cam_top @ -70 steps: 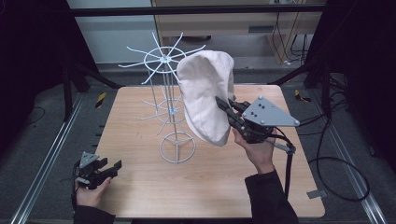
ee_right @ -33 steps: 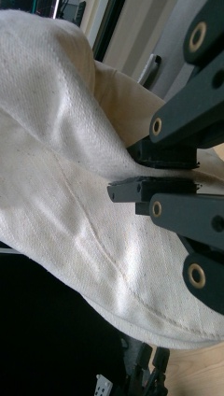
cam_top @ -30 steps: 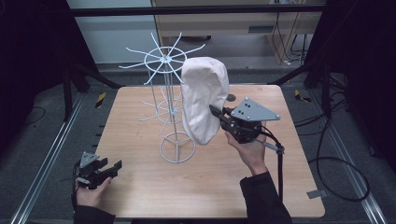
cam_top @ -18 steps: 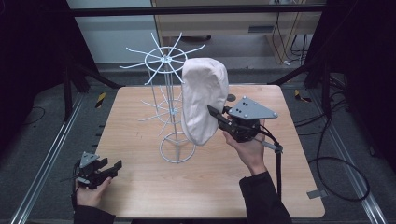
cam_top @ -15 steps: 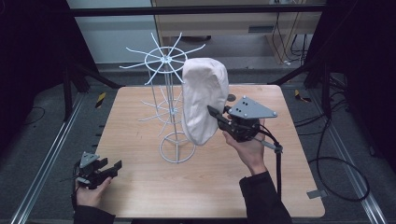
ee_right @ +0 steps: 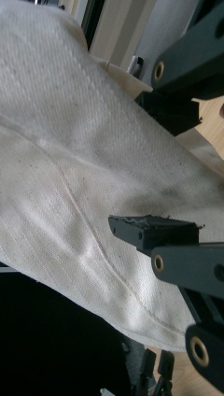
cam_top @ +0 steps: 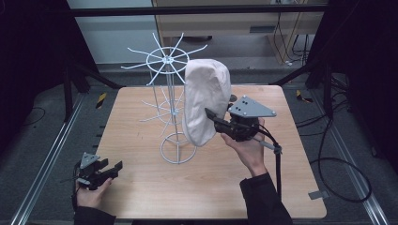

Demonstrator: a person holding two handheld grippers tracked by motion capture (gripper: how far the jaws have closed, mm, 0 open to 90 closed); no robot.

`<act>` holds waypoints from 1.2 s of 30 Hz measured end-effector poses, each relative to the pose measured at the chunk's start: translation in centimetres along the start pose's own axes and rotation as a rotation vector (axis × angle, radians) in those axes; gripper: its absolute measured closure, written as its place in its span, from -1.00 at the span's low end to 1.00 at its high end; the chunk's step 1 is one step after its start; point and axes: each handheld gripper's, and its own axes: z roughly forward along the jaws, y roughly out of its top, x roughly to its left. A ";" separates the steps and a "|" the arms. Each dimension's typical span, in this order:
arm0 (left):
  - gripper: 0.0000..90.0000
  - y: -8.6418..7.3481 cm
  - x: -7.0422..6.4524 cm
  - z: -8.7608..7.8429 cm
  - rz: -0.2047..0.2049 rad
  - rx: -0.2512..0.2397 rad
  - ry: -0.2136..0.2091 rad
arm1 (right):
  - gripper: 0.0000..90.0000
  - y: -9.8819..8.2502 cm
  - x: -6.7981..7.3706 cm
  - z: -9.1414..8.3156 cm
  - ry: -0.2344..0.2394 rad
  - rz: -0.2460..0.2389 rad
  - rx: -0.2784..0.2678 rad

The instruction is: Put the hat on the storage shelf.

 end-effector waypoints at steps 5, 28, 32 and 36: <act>-0.20 0.0 0.0 0.0 0.000 0.000 -0.001 | -0.02 -0.1 -0.2 -0.4 -0.014 0.025 -0.011; -0.20 0.0 -0.1 0.1 0.003 0.002 0.002 | -0.71 -4.4 -1.1 -6.9 -0.003 0.098 -0.014; -0.21 -0.1 -0.1 0.1 0.006 0.005 0.002 | -0.76 -7.1 -1.7 -7.4 -0.025 0.125 0.041; -0.21 -0.1 -0.2 0.1 0.013 0.007 0.001 | -0.78 -8.9 -2.3 -7.3 -0.029 0.153 0.071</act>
